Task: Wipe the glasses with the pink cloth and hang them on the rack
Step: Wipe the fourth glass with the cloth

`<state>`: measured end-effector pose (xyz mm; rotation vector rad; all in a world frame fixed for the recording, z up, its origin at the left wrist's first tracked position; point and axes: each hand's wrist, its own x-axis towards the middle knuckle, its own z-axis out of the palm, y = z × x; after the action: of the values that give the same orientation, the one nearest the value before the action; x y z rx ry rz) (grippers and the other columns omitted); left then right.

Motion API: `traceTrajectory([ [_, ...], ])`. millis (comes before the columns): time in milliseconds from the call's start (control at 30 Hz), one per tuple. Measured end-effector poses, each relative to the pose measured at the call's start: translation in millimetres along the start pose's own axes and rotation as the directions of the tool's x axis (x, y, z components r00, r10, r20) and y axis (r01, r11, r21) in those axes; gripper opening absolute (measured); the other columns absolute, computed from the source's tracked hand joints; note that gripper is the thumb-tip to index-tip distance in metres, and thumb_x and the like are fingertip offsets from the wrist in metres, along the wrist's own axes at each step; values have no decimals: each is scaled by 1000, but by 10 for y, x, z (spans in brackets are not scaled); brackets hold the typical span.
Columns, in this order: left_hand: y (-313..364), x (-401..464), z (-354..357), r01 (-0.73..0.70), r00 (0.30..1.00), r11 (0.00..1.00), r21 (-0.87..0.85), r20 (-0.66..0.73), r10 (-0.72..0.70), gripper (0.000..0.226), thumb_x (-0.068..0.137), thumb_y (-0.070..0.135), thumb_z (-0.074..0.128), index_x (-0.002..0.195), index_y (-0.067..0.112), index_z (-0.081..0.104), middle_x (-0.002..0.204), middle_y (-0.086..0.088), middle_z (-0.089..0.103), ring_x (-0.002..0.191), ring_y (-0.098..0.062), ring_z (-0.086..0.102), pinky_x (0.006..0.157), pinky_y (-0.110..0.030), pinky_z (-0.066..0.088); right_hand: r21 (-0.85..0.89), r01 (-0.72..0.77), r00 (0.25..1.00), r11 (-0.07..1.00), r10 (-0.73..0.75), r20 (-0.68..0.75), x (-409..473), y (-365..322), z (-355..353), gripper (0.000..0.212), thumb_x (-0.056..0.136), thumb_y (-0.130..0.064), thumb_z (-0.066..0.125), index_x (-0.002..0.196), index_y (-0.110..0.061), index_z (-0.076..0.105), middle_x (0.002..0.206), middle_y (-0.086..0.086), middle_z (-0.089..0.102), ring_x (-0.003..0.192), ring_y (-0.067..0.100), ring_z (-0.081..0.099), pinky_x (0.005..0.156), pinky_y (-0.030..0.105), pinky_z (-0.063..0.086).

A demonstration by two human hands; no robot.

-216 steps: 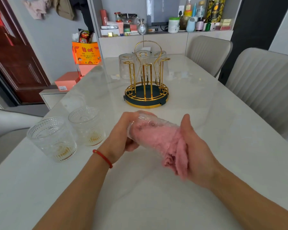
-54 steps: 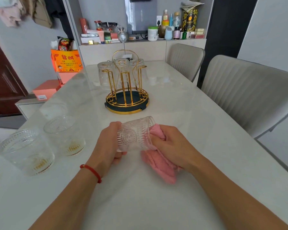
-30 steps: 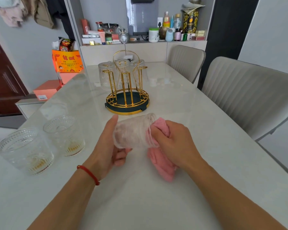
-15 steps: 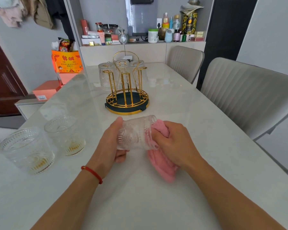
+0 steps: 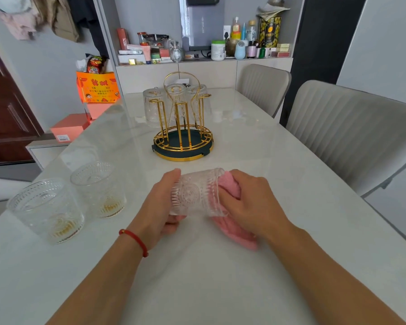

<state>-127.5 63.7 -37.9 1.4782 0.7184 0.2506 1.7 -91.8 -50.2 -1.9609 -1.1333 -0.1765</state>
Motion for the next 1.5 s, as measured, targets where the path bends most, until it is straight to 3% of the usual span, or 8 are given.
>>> traceTrajectory([
  [133,36,-69,-123,106,978,990,94,169,-121,53,99,60,37,62,23,44,54,-2,31,47,-17,22,49,-22,9,-375,315,938,872,-346,-17,-15,-34,-115,47,92,-61,41,108,-21,61,69,-12,63,57,16,59,51,29,45],
  [333,35,-23,-43,9,997,998,-54,83,-5,61,99,69,34,87,14,57,61,-6,40,46,-13,27,44,-20,19,106,-85,991,991,95,-97,-3,-47,58,40,89,-52,60,69,-18,53,57,-6,52,54,9,46,53,24,37],
  [533,28,-54,-138,112,976,987,117,172,-131,47,99,59,35,69,22,37,54,1,29,44,-13,20,45,-16,11,-368,293,943,882,-330,-38,-8,-23,-96,48,91,-62,44,107,-23,65,64,-14,59,54,13,55,51,27,43],
  [733,6,9,-37,34,990,998,-57,140,-26,60,96,73,32,83,18,52,60,-4,40,49,-14,22,42,-21,19,59,-60,990,996,67,-127,12,17,24,44,89,-58,58,69,-18,53,57,-4,54,54,11,50,55,30,38],
  [933,6,-52,-92,130,974,980,152,166,-155,50,95,66,33,74,22,22,57,1,20,48,-14,12,44,-19,13,-266,225,971,937,-237,-13,-7,30,-122,44,88,-67,45,113,-34,61,75,-15,66,67,11,61,61,32,50],
  [1167,8,-5,23,31,994,991,-128,105,-18,56,97,72,36,87,18,48,59,-4,36,47,-15,22,45,-22,19,25,-6,985,1000,10,-170,-2,4,23,32,91,-56,60,80,-26,57,61,-11,56,59,9,56,59,31,44],
  [1367,23,-64,-59,144,974,978,149,151,-166,55,95,73,33,70,24,34,60,-1,25,50,-15,14,44,-21,15,-311,359,912,880,-401,-82,-16,-32,-142,31,92,-54,61,117,-35,59,85,-19,70,73,6,63,58,25,52],
  [1500,84,-92,-26,84,971,991,-103,232,-58,58,97,71,37,84,17,52,62,-6,37,50,-16,22,45,-23,26,-107,172,957,979,-192,-219,-34,-79,-75,36,94,-58,51,112,-30,65,74,-10,69,65,13,64,60,34,55],
])
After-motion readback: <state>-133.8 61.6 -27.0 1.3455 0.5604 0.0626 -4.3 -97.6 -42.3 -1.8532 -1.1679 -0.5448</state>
